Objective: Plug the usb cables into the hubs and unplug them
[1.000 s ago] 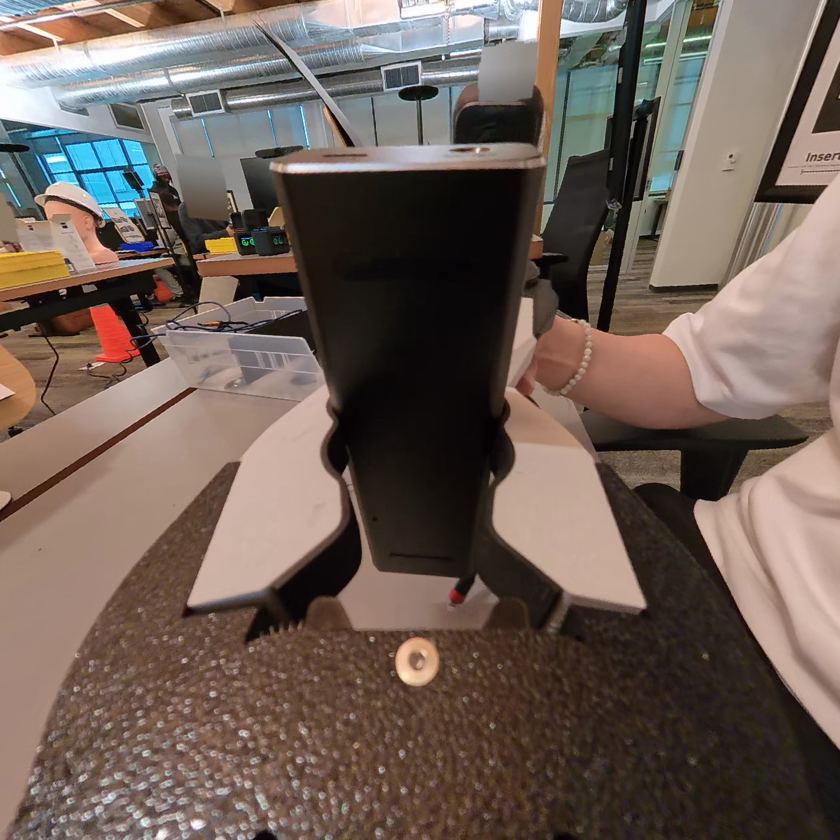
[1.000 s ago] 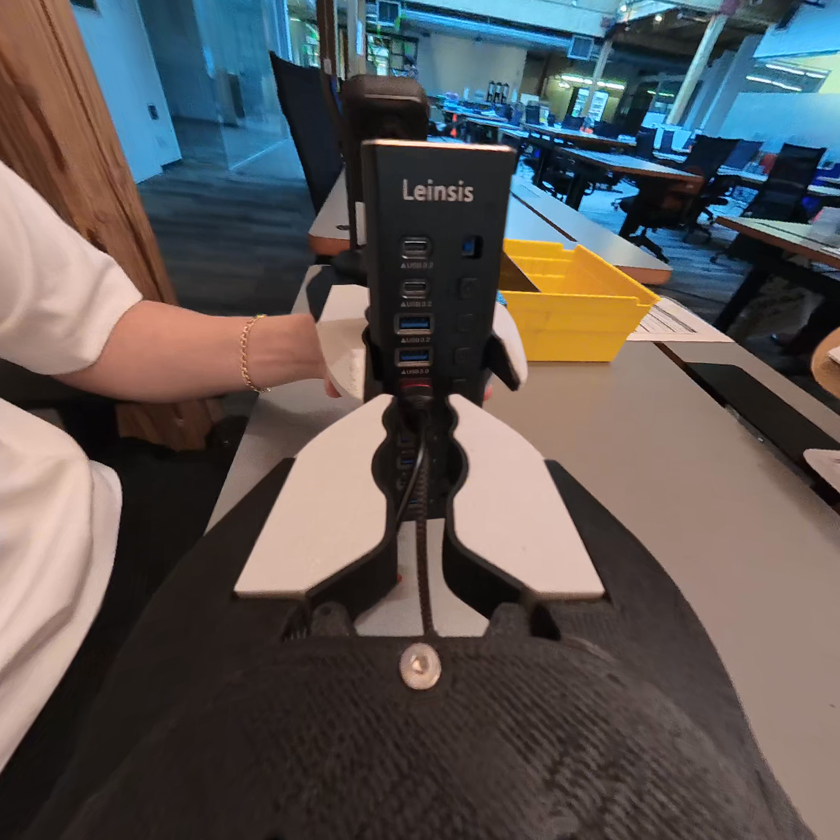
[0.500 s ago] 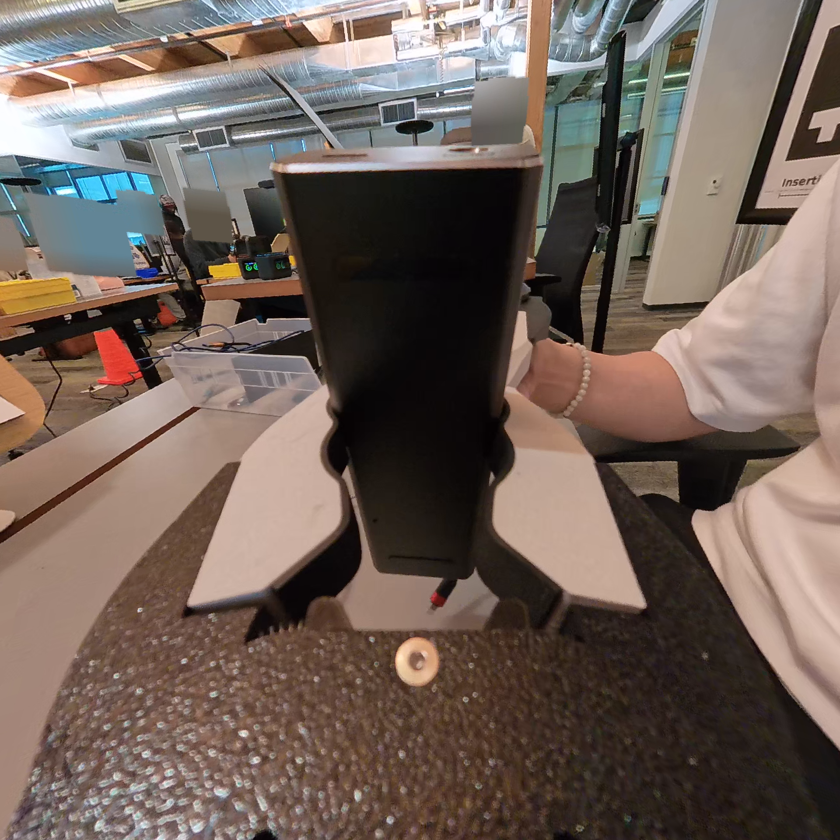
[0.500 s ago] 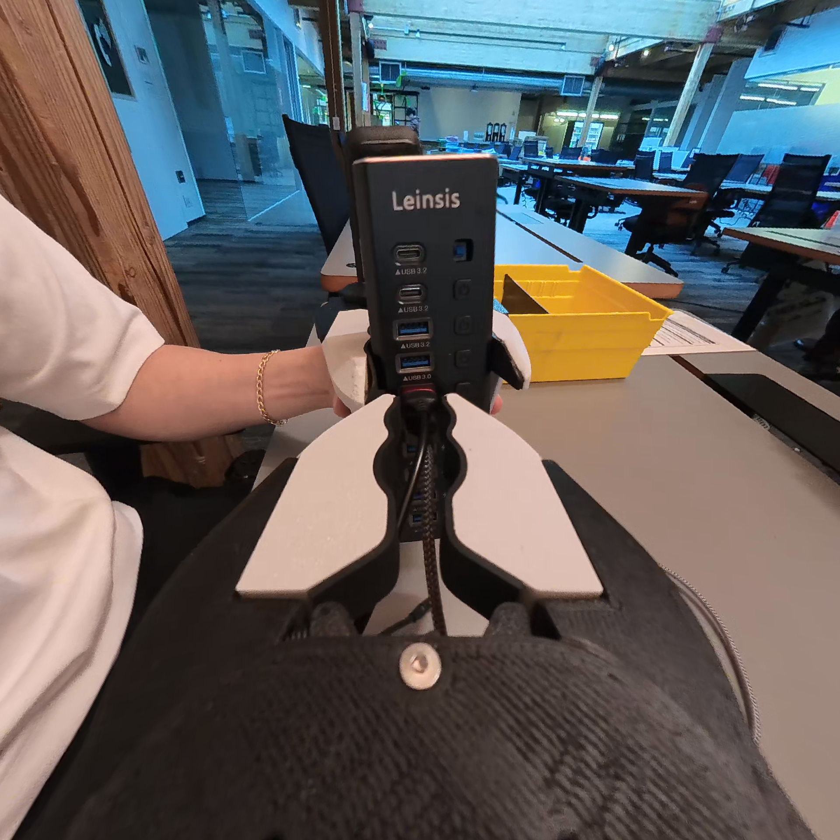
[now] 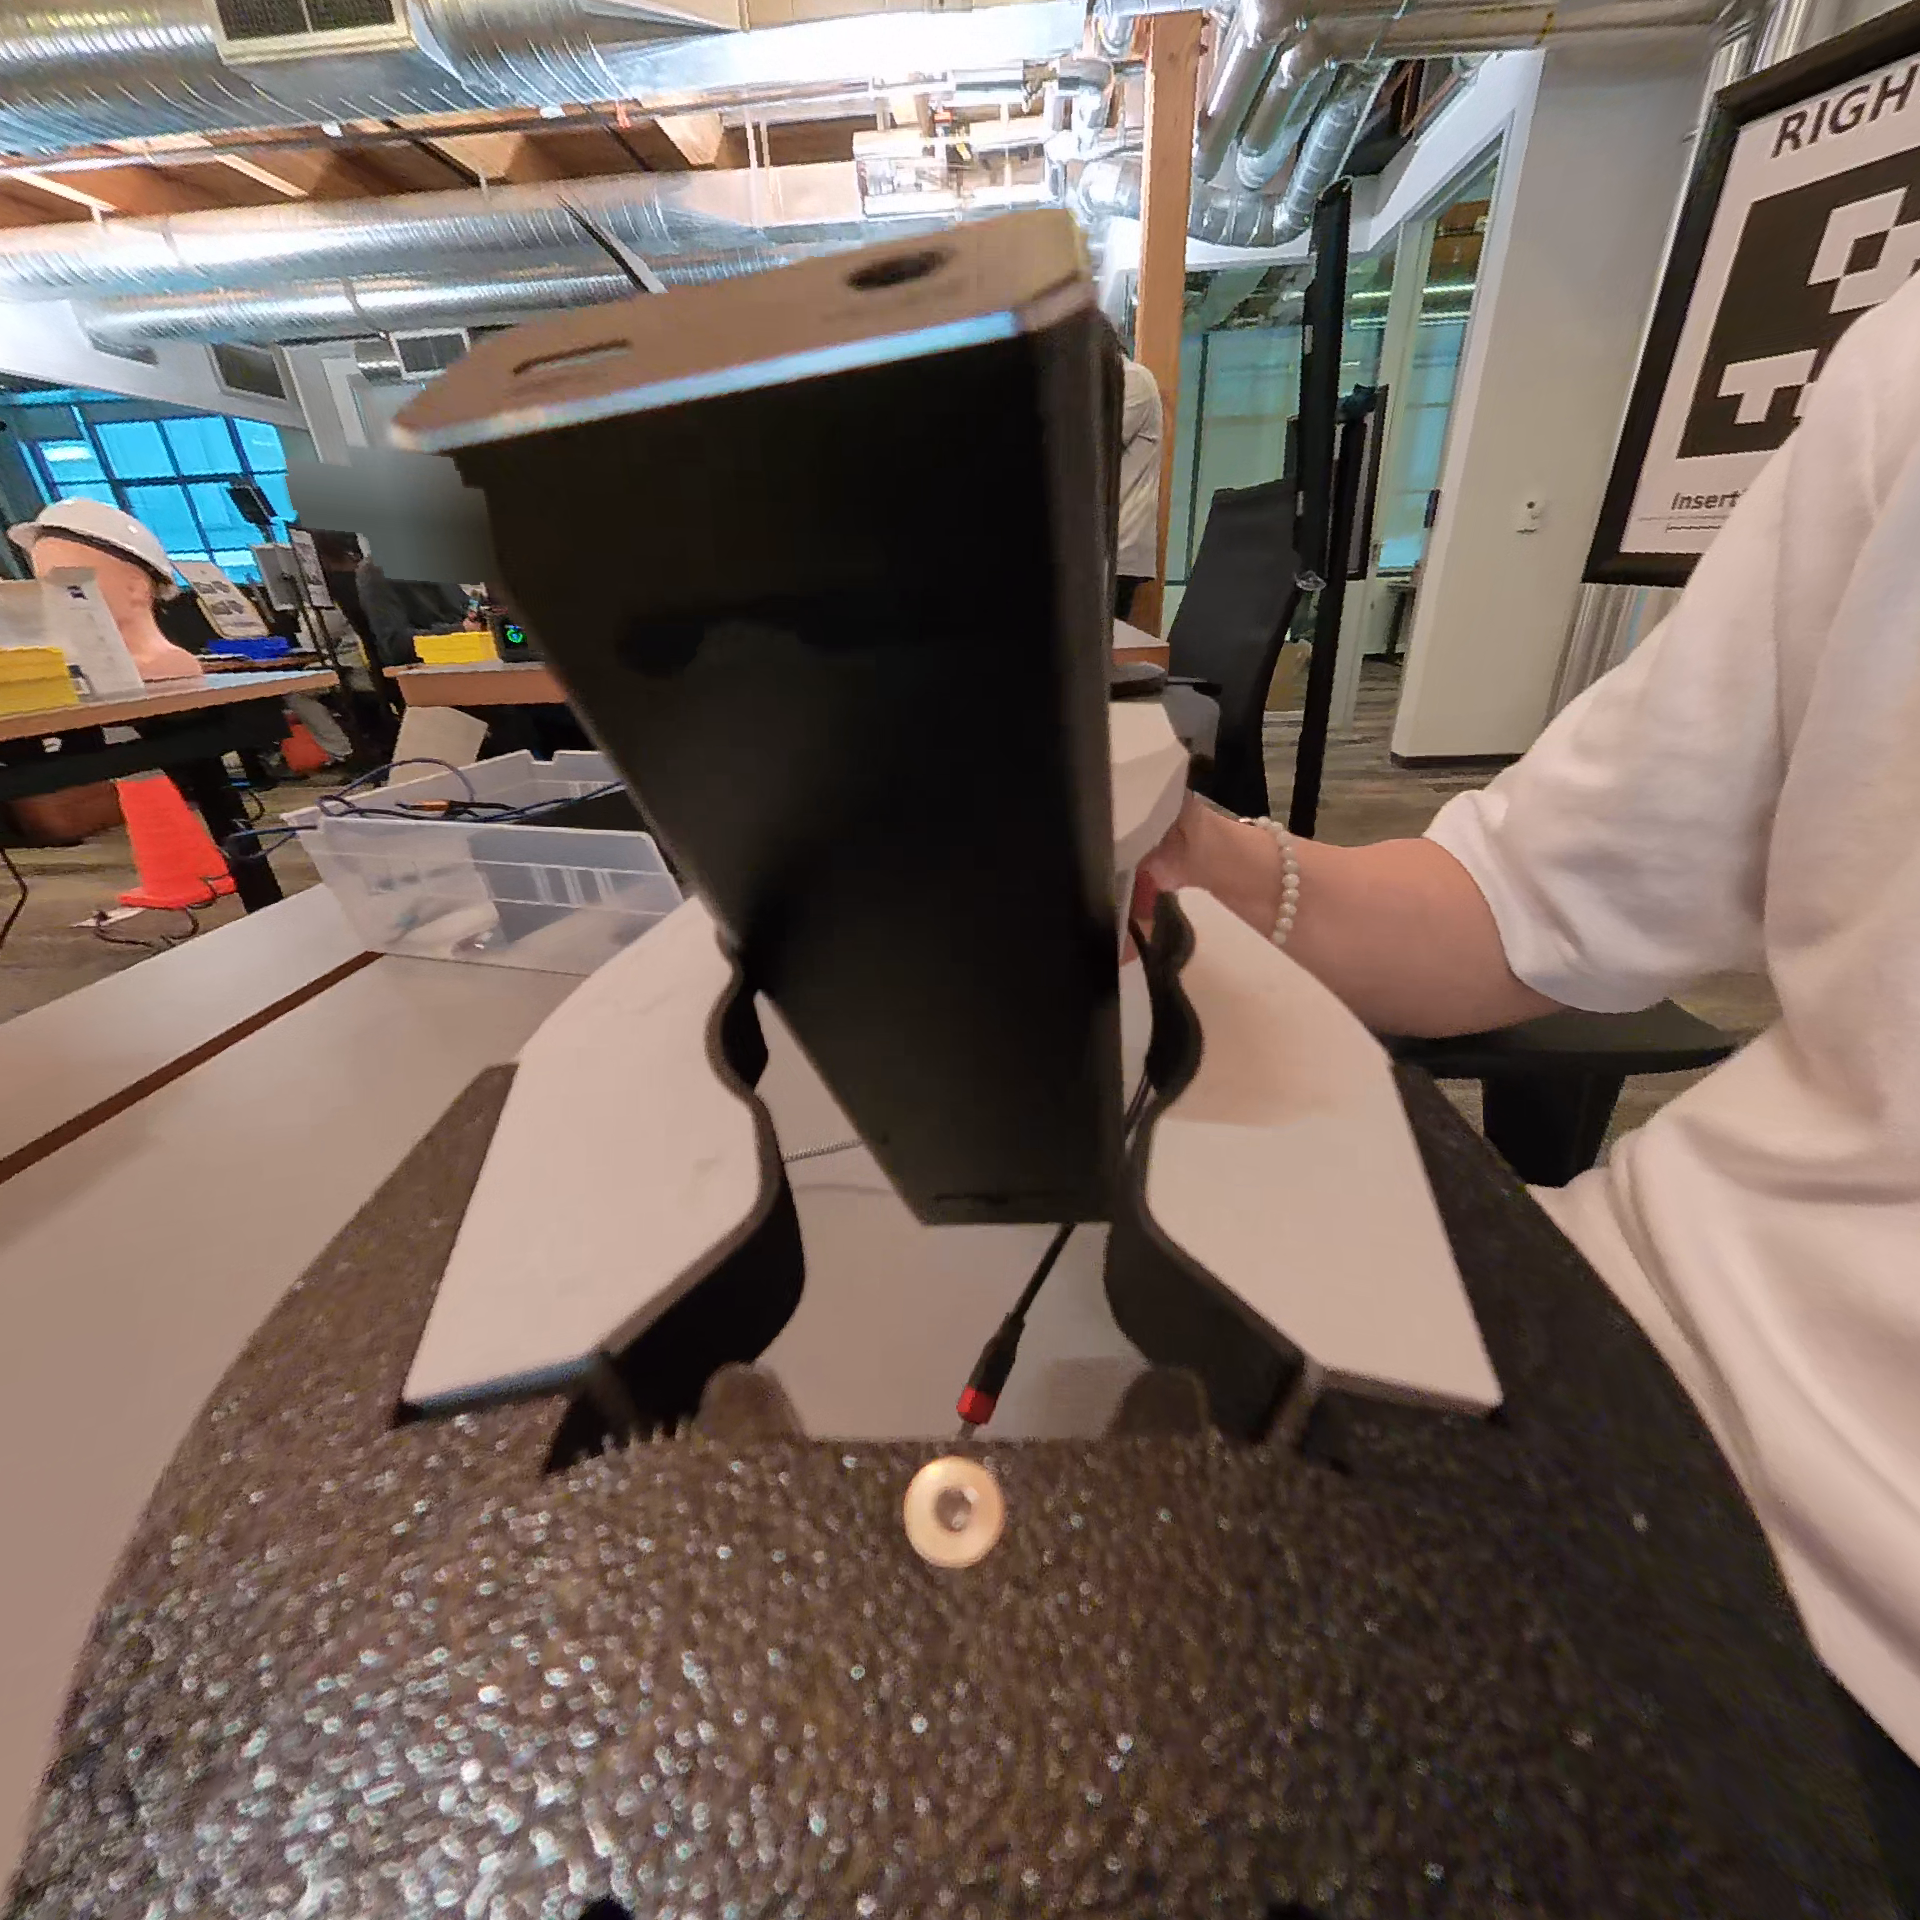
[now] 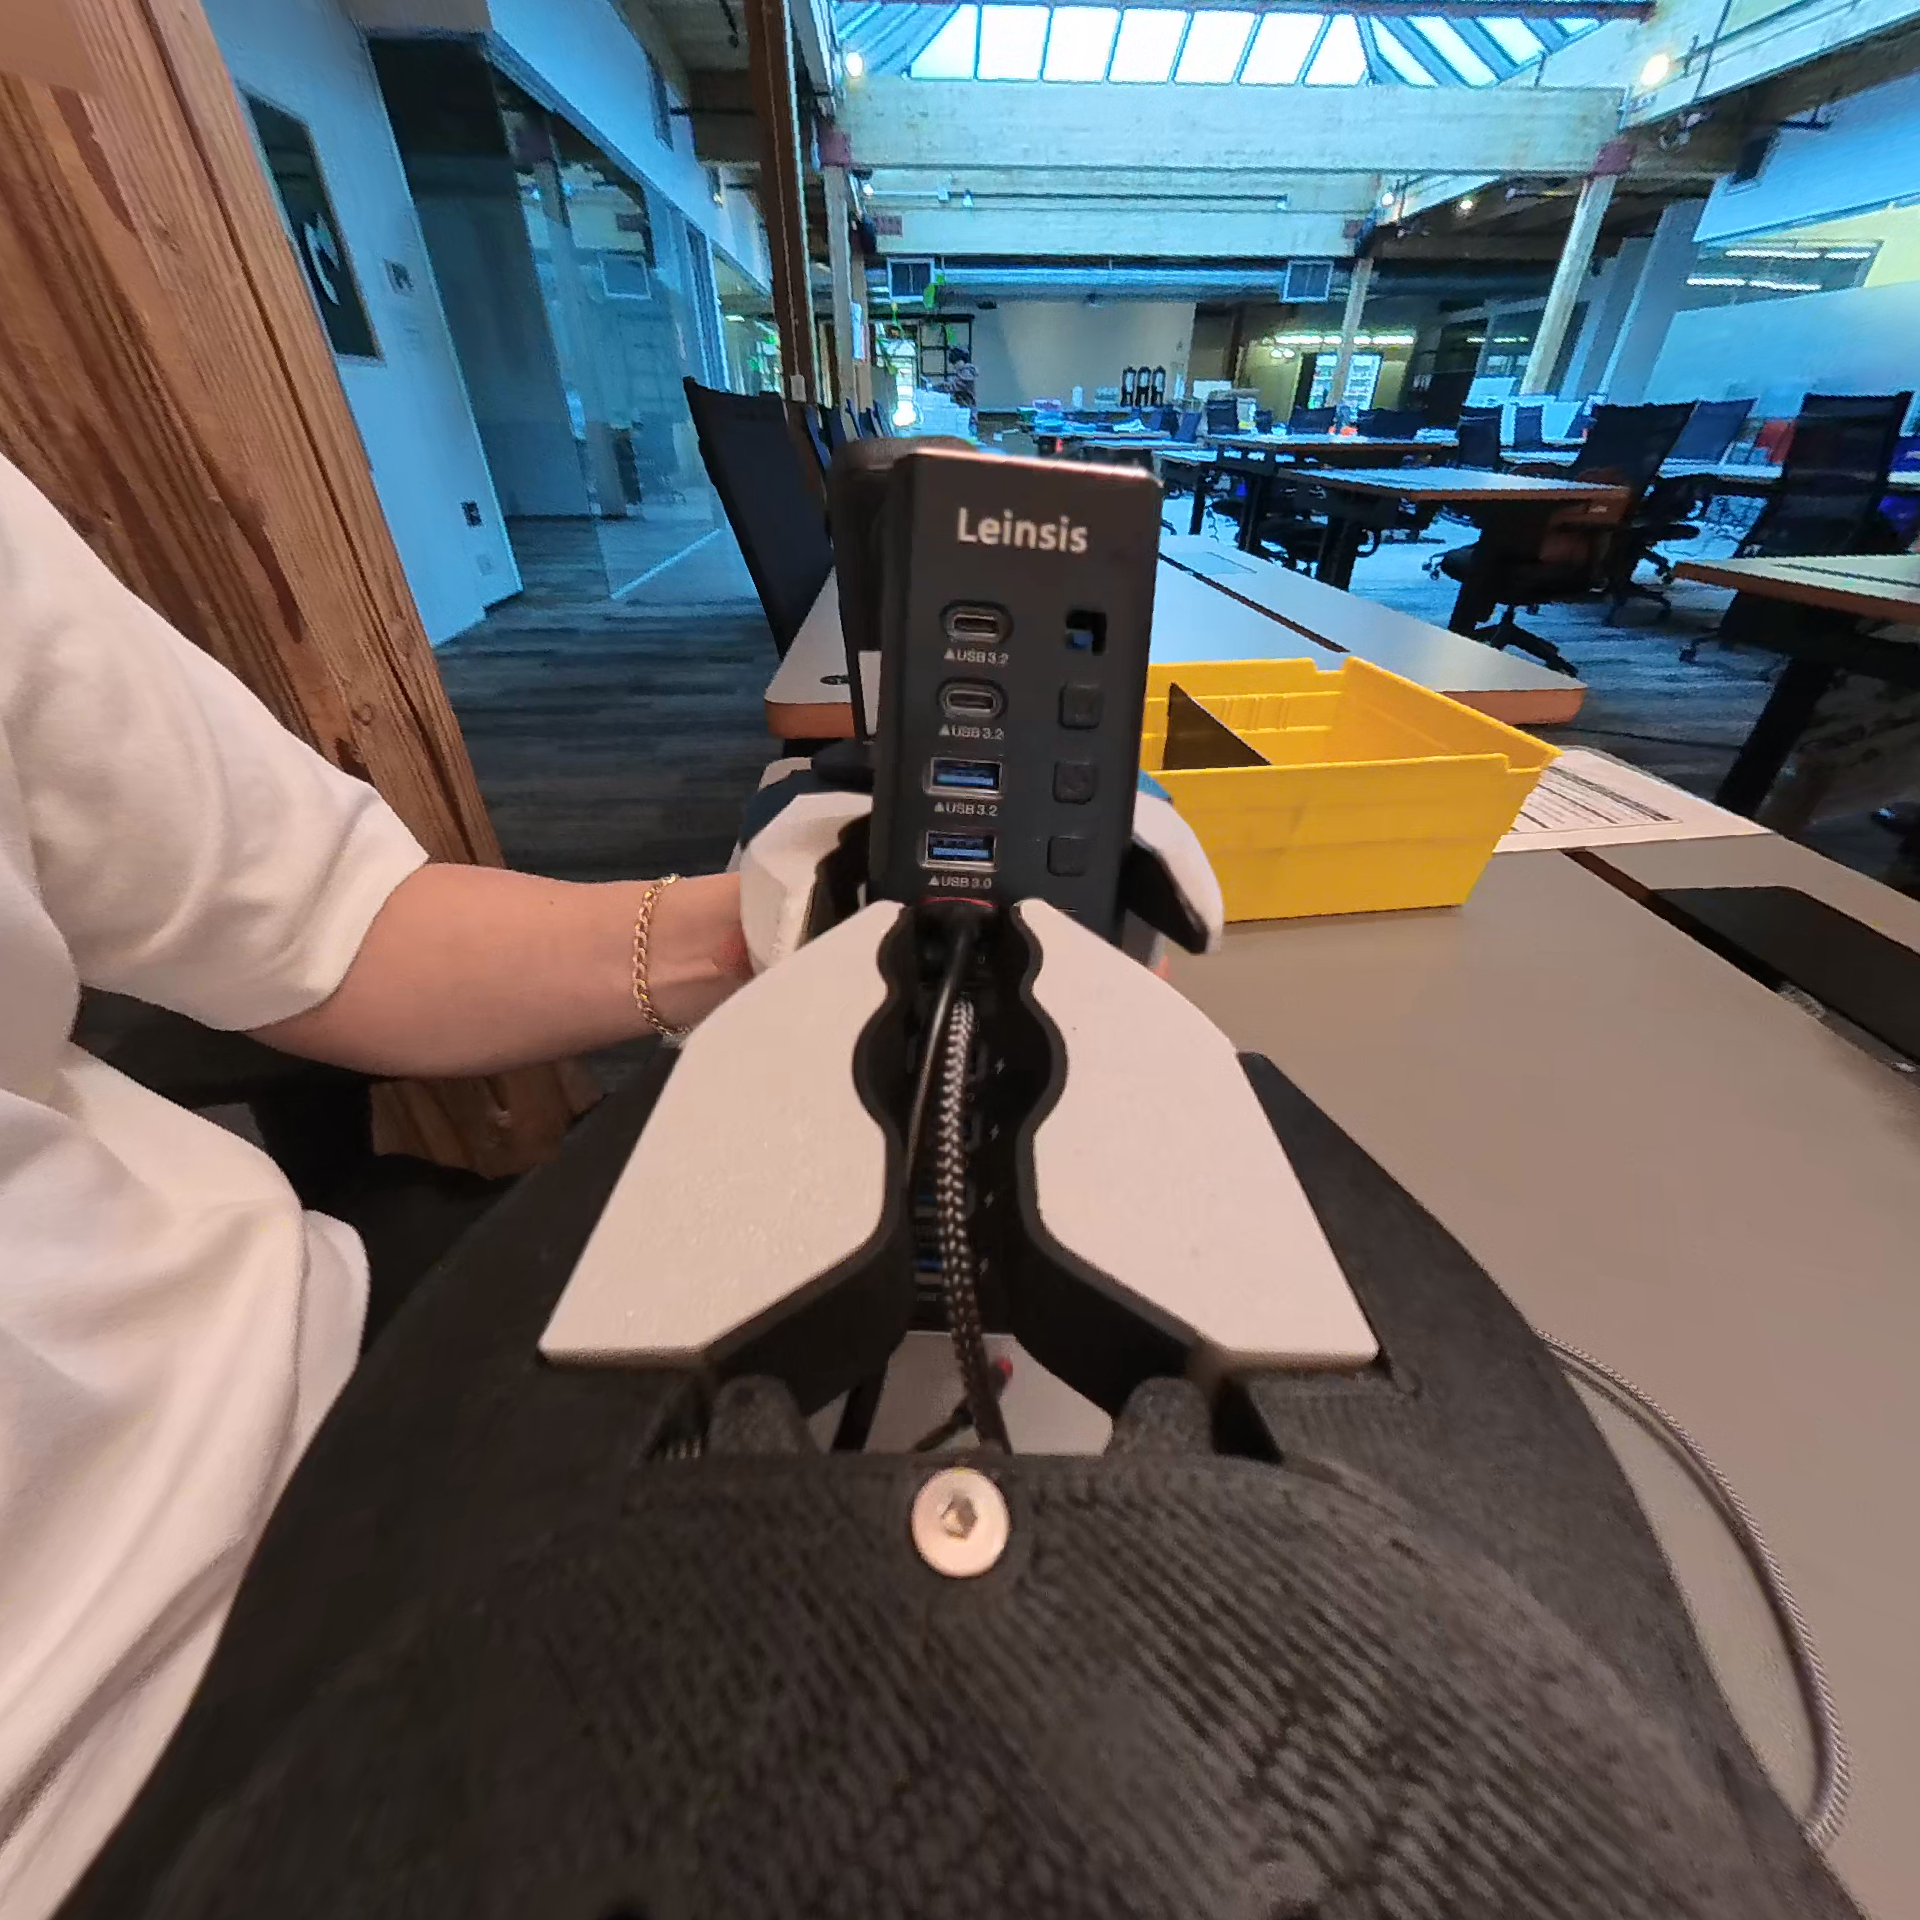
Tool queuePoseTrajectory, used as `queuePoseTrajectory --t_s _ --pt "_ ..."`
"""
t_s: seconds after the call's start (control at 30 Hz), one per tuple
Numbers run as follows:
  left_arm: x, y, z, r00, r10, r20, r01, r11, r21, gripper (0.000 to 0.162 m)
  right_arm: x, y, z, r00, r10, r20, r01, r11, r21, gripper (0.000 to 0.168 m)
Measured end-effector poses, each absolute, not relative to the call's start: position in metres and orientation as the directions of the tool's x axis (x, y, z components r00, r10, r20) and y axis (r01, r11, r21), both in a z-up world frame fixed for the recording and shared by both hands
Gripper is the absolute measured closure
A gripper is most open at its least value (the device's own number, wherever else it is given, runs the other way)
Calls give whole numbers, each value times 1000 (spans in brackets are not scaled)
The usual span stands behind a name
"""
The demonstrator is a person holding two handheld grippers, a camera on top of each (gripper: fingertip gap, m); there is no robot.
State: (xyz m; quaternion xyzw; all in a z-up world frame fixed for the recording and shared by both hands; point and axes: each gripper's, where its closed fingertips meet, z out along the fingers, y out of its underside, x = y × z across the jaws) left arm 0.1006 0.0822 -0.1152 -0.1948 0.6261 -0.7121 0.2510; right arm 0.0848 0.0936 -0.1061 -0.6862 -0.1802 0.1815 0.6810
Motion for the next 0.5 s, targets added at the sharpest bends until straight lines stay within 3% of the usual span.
queuePoseTrajectory --t_s 0.2,0.4,0.5 --pt "96 58 -128 -865 -500 31 11 -79 -997 90 69 91 -111 836 546 59 69 1 -998 153" --pt "111 67 -146 -800 -599 -28 -5 54 -999 91 83 94 -127 860 493 135 204 -89 -975 152" --pt "115 71 -147 -773 -633 -53 5 77 -997 91 86 95 -129 872 478 104 192 -137 -972 153"
